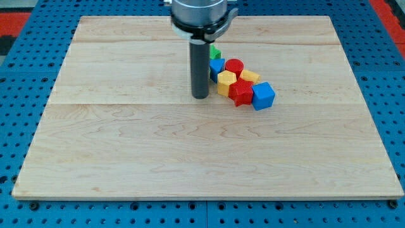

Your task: Slightly move the green circle to the center

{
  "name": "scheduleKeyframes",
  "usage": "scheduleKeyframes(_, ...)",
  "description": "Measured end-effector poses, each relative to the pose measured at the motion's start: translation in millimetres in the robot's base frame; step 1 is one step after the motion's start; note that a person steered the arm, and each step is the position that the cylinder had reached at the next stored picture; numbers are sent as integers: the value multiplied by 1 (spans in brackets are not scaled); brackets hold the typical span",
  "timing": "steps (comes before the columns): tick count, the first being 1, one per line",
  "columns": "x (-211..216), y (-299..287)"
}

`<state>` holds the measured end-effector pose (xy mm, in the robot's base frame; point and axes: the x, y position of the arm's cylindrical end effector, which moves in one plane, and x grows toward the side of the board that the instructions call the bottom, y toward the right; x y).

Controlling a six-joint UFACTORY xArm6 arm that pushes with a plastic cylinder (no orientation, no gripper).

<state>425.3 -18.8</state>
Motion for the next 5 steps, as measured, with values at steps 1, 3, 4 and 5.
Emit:
scheduleKeyframes(1,-1,-26)
scheduleKeyframes(3,-3,-20)
scheduleKeyframes(4,-4,21)
scheduleKeyframes(5,-8,-2)
